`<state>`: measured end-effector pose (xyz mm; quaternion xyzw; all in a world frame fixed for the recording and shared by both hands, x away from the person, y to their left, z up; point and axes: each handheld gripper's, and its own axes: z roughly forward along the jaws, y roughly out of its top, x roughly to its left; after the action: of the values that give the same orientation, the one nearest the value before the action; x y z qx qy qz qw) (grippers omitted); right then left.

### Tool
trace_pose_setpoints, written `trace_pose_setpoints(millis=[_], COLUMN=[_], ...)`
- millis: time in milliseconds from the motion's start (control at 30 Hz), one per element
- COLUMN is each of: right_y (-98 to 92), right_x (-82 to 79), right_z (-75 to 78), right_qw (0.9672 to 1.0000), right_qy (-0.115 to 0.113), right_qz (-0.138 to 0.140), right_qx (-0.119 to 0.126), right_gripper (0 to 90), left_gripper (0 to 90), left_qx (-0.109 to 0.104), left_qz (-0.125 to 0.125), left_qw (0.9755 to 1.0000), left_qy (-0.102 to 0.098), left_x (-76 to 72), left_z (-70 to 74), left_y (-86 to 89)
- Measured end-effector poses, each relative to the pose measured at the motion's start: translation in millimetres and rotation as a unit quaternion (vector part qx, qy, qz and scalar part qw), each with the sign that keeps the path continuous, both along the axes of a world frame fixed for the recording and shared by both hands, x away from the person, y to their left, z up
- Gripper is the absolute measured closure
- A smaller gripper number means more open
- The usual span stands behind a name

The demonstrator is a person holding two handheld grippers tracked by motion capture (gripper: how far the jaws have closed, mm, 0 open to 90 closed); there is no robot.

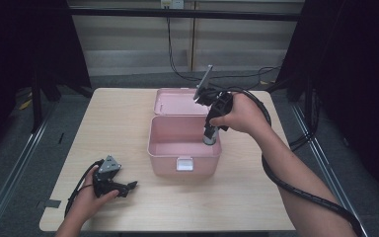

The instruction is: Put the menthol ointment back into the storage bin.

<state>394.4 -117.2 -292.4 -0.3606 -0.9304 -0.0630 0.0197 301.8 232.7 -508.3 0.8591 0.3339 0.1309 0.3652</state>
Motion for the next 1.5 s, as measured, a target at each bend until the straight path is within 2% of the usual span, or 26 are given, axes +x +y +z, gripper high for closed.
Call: trace_pose_setpoints(millis=[233,333,767,1100,1500], right_y=[-1.7,-2.6,-2.9,-3.1,-1.3], right_x=[8.9,12.6,26.4,34.7,41.3], right_z=[-6.1,-9.0,-20.9,-28.7,-38.4], right_qw=[0.9998,0.9996,0.9970,0.9919,0.9866], right_qy=[0.005,-0.001,-0.002,0.001,-0.003], right_qz=[-0.021,-0.029,-0.077,-0.127,-0.163], right_qx=[0.001,-0.003,-0.004,-0.001,-0.006], right_gripper=[50.9,50.9,50.9,50.9,50.9], left_gripper=[9.7,9.6,9.5,9.5,9.3], left_qx=[0.000,-0.001,-0.001,-0.001,-0.001], left_qz=[0.000,-0.001,-0.001,-0.001,-0.002], left_qw=[1.0000,1.0000,1.0000,1.0000,1.0000], left_qy=[0.000,0.000,0.000,0.000,0.000], left_x=[0.0,0.1,0.1,0.1,0.1], left_z=[0.0,-0.1,-0.2,-0.1,-0.1], left_y=[0.0,0.0,-0.1,0.0,-0.1])
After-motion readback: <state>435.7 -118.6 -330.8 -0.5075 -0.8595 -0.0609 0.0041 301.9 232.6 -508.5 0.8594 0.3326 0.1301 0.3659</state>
